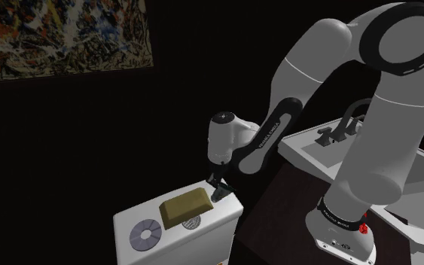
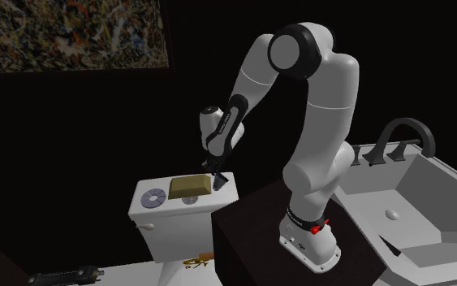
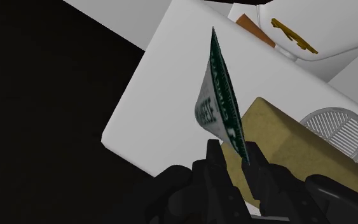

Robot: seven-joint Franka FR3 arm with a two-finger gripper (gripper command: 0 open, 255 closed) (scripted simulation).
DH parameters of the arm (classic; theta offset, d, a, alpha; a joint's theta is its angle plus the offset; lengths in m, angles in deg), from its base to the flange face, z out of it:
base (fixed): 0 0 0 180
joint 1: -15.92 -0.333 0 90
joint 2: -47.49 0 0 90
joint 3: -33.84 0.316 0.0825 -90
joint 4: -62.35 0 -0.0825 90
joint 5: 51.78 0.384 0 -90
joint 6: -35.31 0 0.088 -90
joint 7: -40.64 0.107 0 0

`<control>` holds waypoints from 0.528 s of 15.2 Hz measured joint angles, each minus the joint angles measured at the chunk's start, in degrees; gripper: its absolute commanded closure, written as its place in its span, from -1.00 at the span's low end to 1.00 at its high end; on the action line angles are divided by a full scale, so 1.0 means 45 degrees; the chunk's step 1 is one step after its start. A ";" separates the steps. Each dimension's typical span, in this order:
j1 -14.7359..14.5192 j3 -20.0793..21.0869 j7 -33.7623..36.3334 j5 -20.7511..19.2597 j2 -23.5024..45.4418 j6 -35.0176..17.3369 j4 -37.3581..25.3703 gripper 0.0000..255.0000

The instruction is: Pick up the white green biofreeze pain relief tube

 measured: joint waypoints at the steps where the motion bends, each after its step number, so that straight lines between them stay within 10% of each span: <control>1: 0.0052 0.0068 -0.0196 0.0220 -0.0222 0.0159 0.0043 1.00; 8: 0.0095 0.0351 -0.1227 0.1533 -0.1585 0.1438 0.0020 1.00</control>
